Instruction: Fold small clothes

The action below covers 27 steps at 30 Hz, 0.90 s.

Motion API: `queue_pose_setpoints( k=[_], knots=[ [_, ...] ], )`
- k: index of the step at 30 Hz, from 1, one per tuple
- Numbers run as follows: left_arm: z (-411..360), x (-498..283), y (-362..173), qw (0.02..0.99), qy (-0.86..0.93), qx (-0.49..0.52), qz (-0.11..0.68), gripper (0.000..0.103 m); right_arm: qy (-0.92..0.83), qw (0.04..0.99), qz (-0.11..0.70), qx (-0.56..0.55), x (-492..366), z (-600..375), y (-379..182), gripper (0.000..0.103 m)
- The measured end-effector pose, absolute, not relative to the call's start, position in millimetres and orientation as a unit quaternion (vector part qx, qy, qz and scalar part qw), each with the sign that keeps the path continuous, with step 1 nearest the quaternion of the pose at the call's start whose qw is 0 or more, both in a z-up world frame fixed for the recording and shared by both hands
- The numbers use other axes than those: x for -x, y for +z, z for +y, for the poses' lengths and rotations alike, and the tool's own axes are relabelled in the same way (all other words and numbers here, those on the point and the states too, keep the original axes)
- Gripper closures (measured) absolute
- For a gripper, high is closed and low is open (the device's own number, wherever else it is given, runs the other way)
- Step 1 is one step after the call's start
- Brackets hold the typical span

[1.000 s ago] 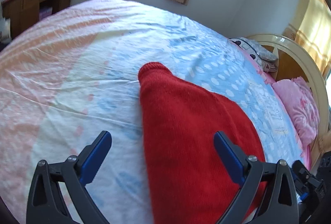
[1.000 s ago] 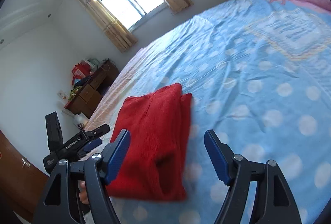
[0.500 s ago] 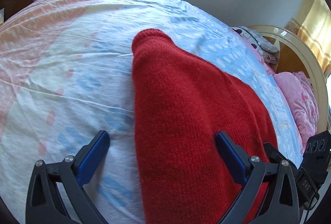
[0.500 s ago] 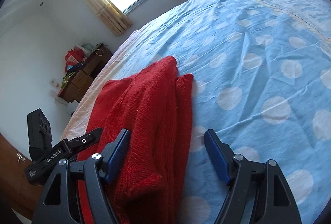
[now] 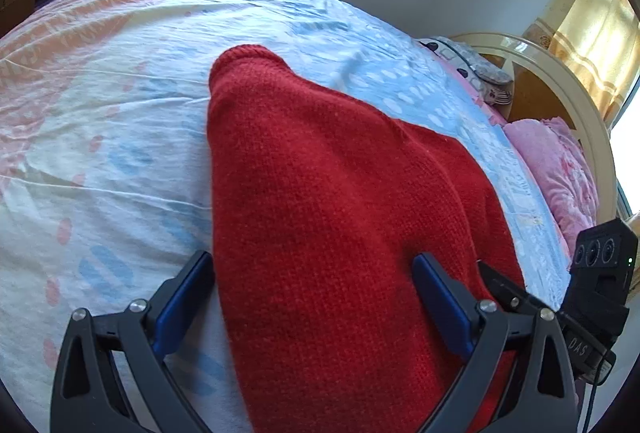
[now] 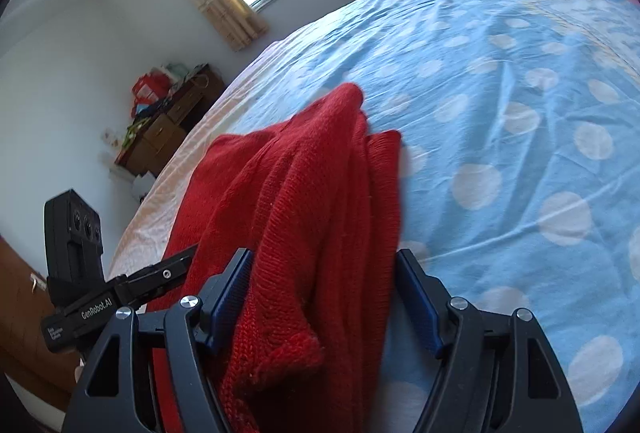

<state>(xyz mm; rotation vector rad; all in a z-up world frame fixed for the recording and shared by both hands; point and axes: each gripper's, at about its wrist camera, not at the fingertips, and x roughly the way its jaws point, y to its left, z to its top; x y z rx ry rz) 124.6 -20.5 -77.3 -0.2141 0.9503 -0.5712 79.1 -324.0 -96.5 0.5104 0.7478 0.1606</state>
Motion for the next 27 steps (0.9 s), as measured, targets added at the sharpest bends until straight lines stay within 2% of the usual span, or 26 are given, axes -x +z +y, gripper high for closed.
queue_pose_setpoints(
  k=[1,3,5,7,12,14,16,18,20,23,27],
  knots=[
    [-21,-125,-77,0.844,-0.272,0.102,0.45,0.003,0.082,0.896,0.361,-0.243,-79,-322,-96,0.034],
    [-23,-125,-77,0.844,-0.275,0.101,0.45,0.004,0.095,0.893,0.36,-0.251,-78,-322,-98,0.047],
    [-24,-126,-77,0.844,-0.276,0.1,0.449,0.009,0.098,0.891,0.358,-0.259,-77,-321,-98,0.052],
    [-25,-126,-77,0.841,-0.285,0.099,0.449,0.016,0.094,0.891,0.357,-0.263,-75,-320,-97,0.055],
    [-23,-125,-77,0.835,-0.29,0.108,0.456,0.026,0.081,0.887,0.352,-0.288,-62,-317,-94,0.062],
    [-20,-120,-75,0.828,-0.298,0.113,0.462,0.034,0.083,0.883,0.349,-0.303,-51,-319,-91,0.063],
    [-18,-114,-74,0.817,-0.312,0.115,0.471,0.036,0.09,0.876,0.349,-0.321,-39,-322,-90,0.063],
    [-18,-109,-73,0.808,-0.325,0.108,0.48,0.036,0.098,0.87,0.348,-0.335,-23,-327,-90,0.063],
    [-18,-109,-71,0.803,-0.332,0.097,0.485,0.027,0.093,0.866,0.349,-0.347,-15,-333,-94,0.062],
    [-21,-115,-72,0.798,-0.332,0.102,0.492,0.019,0.083,0.859,0.337,-0.375,-9,-345,-102,0.05],
    [-25,-121,-74,0.792,-0.338,0.11,0.497,0.012,0.077,0.857,0.306,-0.407,-2,-357,-104,0.043]
  ],
)
